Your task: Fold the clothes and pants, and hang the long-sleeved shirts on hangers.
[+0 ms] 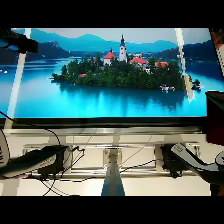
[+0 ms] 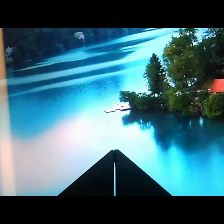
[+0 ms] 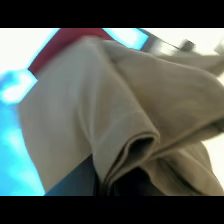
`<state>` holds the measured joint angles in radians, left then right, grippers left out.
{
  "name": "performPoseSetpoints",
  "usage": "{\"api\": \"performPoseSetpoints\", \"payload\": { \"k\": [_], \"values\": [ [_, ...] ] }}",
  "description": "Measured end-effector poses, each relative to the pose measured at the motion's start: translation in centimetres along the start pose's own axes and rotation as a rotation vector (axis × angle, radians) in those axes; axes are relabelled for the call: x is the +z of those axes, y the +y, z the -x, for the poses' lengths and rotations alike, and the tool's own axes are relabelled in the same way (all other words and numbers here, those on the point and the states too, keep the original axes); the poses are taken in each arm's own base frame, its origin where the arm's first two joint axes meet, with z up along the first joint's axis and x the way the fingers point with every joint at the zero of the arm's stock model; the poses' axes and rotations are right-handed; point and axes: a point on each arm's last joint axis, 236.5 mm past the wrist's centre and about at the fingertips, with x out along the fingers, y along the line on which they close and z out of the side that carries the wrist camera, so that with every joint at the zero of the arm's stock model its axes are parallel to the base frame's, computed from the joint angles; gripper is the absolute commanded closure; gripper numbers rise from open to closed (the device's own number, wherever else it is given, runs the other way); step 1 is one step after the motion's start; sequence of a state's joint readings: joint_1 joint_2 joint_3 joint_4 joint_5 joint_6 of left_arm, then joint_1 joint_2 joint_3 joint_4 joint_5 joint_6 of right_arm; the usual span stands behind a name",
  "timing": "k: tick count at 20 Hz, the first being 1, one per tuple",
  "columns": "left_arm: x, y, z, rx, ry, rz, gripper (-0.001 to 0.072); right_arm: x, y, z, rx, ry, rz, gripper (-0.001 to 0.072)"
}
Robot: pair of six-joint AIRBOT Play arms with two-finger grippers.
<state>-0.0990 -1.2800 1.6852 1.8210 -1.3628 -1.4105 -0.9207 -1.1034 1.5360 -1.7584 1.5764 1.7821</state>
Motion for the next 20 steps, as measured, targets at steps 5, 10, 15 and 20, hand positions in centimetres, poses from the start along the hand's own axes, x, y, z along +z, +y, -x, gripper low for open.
{"api": "performPoseSetpoints", "payload": {
  "k": [5,10,15,20],
  "values": [
    [0.0,0.0,0.0,0.0,0.0,0.0,0.0694,-0.8,-4.1,-0.2,-0.043,0.045,-0.124,0.0131],
    [0.0,0.0,0.0,0.0,0.0,0.0,0.0694,-1.6,0.8,-0.4,0.143,0.087,-0.067,0.0696],
    [0.0,0.0,0.0,0.0,0.0,0.0,0.0694,-4.5,12.2,1.8,0.354,0.078,0.299,0.0697],
    [0.0,0.0,0.0,0.0,0.0,0.0,0.0694,-10.2,21.8,5.7,0.465,-0.002,0.716,0.0696]
  ]
}}
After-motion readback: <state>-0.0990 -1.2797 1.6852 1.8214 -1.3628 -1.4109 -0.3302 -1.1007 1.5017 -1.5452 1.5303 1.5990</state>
